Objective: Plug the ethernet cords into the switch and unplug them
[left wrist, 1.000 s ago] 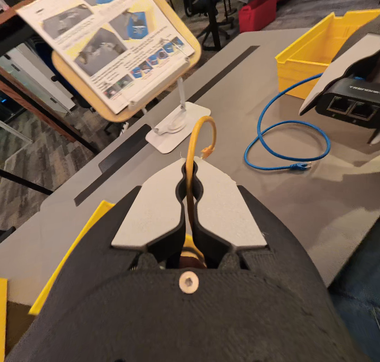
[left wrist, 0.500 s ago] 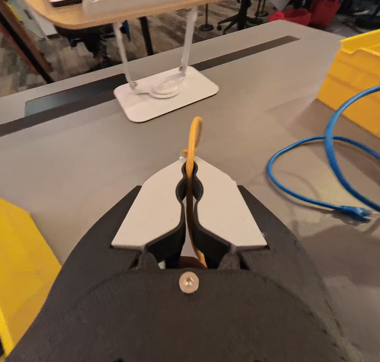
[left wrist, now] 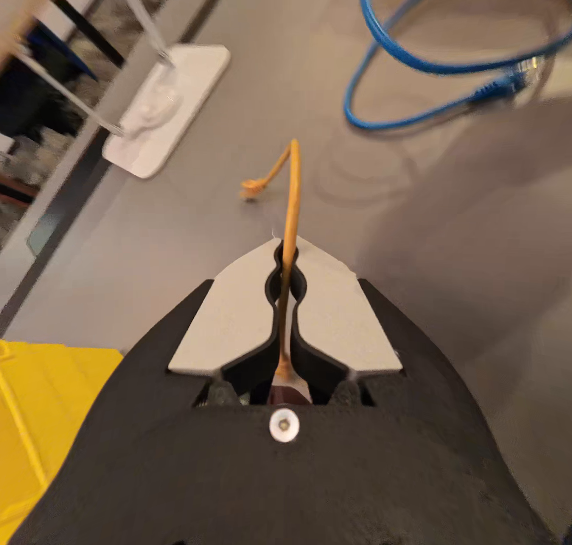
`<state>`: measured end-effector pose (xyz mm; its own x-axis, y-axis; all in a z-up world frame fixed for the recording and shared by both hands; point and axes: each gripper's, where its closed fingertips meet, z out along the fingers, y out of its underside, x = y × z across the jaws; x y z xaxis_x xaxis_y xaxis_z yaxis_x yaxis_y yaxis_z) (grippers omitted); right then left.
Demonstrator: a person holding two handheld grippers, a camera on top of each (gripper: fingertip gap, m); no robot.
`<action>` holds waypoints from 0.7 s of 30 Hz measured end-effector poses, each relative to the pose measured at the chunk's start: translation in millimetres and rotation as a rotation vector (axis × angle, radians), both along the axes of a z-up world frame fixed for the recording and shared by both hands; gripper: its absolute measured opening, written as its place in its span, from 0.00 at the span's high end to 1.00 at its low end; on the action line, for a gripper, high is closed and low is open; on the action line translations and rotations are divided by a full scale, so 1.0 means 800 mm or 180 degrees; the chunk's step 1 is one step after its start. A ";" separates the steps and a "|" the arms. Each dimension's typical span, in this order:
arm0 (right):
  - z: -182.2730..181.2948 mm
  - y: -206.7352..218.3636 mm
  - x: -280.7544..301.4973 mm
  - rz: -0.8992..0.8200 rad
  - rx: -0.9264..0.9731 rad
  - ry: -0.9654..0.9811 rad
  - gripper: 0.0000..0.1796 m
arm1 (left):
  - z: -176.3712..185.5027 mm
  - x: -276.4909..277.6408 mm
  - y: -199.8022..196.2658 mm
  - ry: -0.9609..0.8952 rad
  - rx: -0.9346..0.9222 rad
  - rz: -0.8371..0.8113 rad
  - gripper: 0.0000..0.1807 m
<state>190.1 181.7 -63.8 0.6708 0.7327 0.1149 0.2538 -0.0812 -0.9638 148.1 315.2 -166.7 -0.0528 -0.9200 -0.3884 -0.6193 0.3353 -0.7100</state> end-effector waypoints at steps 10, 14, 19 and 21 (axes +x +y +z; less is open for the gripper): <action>-0.010 0.000 0.001 0.0015 -0.0063 0.0001 0.64 | -0.057 -0.017 -0.037 0.0467 0.0117 -0.0125 0.75; -0.015 0.002 0.001 0.0023 -0.0090 -0.0007 0.64 | -0.046 -0.042 -0.012 0.0439 -0.0119 0.0636 0.66; -0.016 0.004 -0.004 0.0061 -0.0066 0.0020 0.64 | -0.028 -0.082 0.008 0.0128 -0.0494 0.1959 0.58; -0.015 0.004 -0.005 0.0077 -0.0047 0.0042 0.64 | -0.031 -0.089 0.009 -0.0004 -0.0707 0.2200 0.57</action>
<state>185.7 185.1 -75.9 0.6543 0.7502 0.0952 0.2430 -0.0894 -0.9659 77.0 322.1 -191.6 0.5696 -0.8001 -0.1882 -0.6367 -0.2847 -0.7167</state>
